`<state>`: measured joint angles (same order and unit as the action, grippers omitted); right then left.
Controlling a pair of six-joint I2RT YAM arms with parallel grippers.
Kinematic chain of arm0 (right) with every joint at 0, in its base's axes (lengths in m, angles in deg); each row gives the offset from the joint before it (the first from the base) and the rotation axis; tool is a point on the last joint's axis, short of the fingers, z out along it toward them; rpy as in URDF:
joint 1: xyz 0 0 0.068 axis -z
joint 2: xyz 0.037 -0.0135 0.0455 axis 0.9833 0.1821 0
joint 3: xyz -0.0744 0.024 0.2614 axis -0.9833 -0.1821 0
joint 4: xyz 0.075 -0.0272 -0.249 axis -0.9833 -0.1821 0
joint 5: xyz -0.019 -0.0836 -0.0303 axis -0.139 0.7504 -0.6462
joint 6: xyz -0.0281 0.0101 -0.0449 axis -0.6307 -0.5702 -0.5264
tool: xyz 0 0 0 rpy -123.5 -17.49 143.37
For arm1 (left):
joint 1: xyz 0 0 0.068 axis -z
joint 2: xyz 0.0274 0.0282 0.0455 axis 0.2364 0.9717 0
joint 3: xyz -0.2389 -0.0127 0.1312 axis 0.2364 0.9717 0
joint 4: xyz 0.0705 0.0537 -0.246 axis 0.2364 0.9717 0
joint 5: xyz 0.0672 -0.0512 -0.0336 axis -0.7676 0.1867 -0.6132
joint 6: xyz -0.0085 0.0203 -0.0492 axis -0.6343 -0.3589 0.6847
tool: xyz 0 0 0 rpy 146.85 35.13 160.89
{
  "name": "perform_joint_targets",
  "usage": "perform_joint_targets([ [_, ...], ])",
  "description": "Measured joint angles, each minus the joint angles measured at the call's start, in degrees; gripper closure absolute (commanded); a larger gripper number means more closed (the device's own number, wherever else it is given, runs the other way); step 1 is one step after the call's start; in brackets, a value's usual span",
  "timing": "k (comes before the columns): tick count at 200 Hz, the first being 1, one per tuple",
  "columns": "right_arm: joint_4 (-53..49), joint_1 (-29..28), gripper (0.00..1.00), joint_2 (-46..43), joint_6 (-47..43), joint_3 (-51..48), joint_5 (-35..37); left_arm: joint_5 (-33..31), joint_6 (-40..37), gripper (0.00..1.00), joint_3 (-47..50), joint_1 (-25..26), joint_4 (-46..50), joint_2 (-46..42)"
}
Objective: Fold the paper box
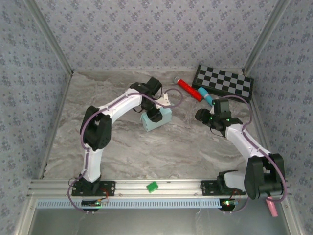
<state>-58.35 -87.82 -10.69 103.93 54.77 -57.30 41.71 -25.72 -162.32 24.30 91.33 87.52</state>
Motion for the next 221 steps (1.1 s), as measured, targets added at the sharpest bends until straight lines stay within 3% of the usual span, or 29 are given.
perform_joint_targets([
  [56, 0.0, 0.0, 0.46, -0.6, 0.0, -0.9, 0.0, 2.4, -16.7, 0.48, -0.3, 0.0, 3.3, -0.2],
  [102, 0.0, 0.1, 0.45, -0.6, 0.0, -1.2, 0.0, 2.8, -25.7, 0.44, -0.7, 0.0, 4.8, -0.7],
  [144, 0.1, 0.1, 0.45, -0.6, 0.0, -1.7, 0.0, 2.8, -28.1, 0.34, -2.1, 0.0, 5.5, -0.7],
  [185, 0.5, 0.1, 0.45, -0.6, 0.0, -2.1, 0.0, 2.7, -28.0, 0.33, -3.8, 0.0, 5.9, -0.7],
  [199, 0.5, 0.1, 0.45, -0.6, 0.0, -2.1, 0.0, 2.5, -27.7, 0.27, -4.5, 0.0, 6.0, -0.7],
  [221, 0.6, 0.1, 0.45, -0.6, -0.3, -2.1, -0.5, 2.3, -26.7, 0.27, -5.6, 0.0, 6.0, -0.7],
])
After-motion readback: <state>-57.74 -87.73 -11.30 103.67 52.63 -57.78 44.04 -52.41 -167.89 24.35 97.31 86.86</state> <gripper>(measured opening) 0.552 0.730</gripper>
